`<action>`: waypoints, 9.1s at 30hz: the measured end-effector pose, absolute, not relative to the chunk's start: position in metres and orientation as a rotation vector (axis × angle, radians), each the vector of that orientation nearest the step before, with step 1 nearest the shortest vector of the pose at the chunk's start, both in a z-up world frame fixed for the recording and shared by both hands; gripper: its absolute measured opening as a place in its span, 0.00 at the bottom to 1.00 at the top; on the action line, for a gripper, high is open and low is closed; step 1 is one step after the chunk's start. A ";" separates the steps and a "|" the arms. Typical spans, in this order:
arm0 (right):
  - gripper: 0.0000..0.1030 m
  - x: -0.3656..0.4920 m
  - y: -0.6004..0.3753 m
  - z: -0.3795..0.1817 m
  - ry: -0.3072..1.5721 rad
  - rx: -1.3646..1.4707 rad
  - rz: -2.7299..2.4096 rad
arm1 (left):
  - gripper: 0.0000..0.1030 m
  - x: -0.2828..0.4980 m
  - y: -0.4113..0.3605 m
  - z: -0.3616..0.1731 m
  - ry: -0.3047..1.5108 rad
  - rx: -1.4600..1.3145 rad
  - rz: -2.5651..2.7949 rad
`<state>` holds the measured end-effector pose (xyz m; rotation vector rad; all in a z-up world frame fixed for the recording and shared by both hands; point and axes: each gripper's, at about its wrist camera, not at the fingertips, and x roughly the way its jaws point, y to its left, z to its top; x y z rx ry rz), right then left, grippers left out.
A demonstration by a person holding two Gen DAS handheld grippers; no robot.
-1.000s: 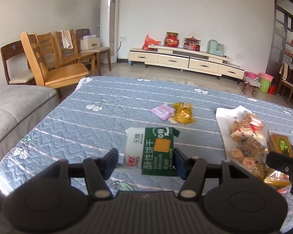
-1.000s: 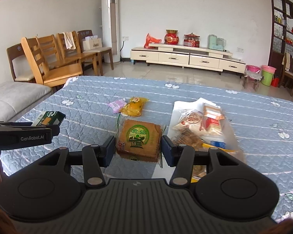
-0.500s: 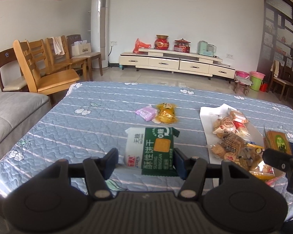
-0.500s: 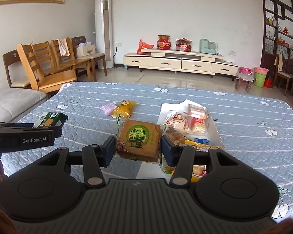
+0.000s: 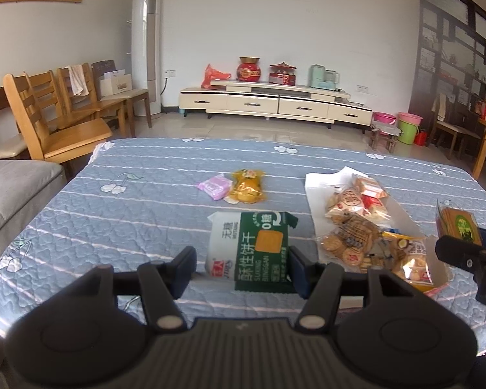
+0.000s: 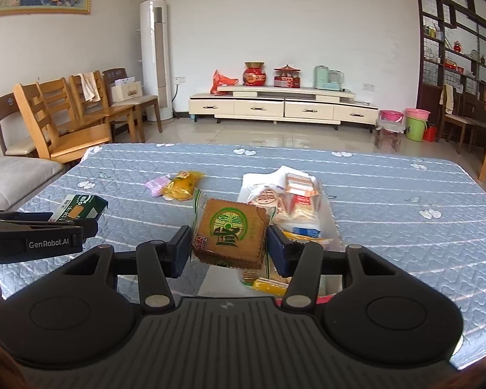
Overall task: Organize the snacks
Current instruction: 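Carry the green packet and cake box over the white box lid, then open both tools to release the green packet and cake box into the lid, then move both open tools toward the purple packet and yellow bag, then grasp the purple packet with the left tool while the right tool grasps the yellow bag, then carry the purple packet and yellow bag over the white box lid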
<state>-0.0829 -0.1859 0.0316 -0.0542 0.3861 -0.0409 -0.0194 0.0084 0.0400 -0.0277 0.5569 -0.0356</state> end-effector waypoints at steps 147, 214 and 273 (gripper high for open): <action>0.87 0.018 -0.105 0.021 0.488 -0.022 0.007 | 0.76 0.077 0.055 0.024 0.605 -0.051 0.013; 0.45 0.094 -0.065 -0.002 0.609 -0.097 0.132 | 0.52 0.102 0.100 0.020 0.622 -0.049 0.159; 0.45 -0.106 -0.142 0.037 0.402 0.024 -0.091 | 0.52 -0.008 -0.011 0.069 0.516 0.011 -0.077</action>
